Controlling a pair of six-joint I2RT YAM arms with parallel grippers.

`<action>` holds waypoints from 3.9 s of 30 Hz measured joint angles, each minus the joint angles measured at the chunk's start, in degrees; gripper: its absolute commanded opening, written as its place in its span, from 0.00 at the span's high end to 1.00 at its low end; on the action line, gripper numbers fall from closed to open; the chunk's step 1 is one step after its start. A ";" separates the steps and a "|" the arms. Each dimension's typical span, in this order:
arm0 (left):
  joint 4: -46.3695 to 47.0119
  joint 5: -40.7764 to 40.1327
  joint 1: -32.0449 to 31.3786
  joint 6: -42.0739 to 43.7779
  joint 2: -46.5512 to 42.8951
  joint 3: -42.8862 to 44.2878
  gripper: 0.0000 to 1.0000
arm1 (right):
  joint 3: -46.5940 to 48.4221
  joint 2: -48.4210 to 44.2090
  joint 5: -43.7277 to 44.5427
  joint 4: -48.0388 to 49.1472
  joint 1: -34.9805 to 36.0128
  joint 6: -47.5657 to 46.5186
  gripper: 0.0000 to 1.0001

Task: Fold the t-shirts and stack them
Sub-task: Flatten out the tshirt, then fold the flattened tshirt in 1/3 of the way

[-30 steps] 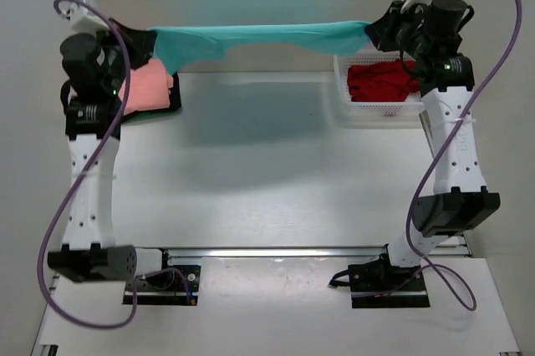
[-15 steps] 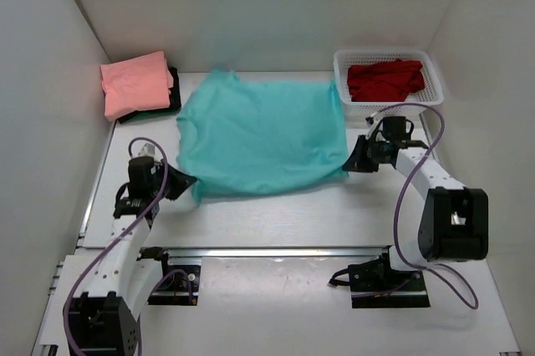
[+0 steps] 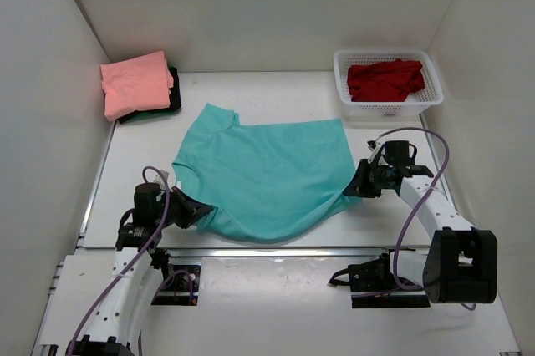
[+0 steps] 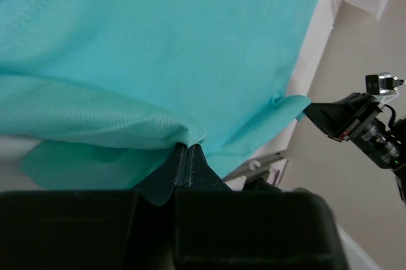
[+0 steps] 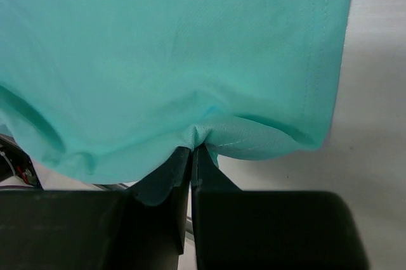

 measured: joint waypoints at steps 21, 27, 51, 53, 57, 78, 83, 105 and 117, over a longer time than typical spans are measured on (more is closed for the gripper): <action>3.30 -14.40 1.55 9.62 41.00 40.17 1.00 | 52.41 31.78 8.00 -8.61 4.24 -2.36 1.00; 13.09 -20.68 2.64 16.96 53.53 77.59 1.00 | 93.22 43.67 13.70 -3.10 7.80 -3.85 1.00; 11.32 -19.08 0.90 13.55 13.07 9.42 1.00 | 10.86 16.87 0.39 14.43 -1.38 2.34 1.00; 9.05 -18.01 0.92 12.28 11.15 6.86 1.00 | 9.33 15.19 0.74 14.10 -0.96 2.40 0.99; 2.62 -16.70 0.74 10.12 4.66 6.03 1.00 | 7.17 9.84 1.38 13.35 -0.20 2.82 1.00; -14.45 -24.24 -1.75 1.84 -3.67 7.45 1.00 | 8.26 8.63 8.04 -3.72 2.38 -2.95 1.00; -10.43 -24.94 -0.02 2.69 2.43 7.80 1.00 | 14.08 15.47 7.93 -4.22 1.90 -3.74 1.00; 9.79 -23.87 4.94 10.10 32.28 15.34 0.43 | 32.11 34.07 1.51 -3.45 -0.76 -4.22 0.63; 15.72 -22.18 7.21 13.90 42.29 21.59 0.01 | 36.92 36.02 -0.46 -1.88 -2.03 -3.19 0.63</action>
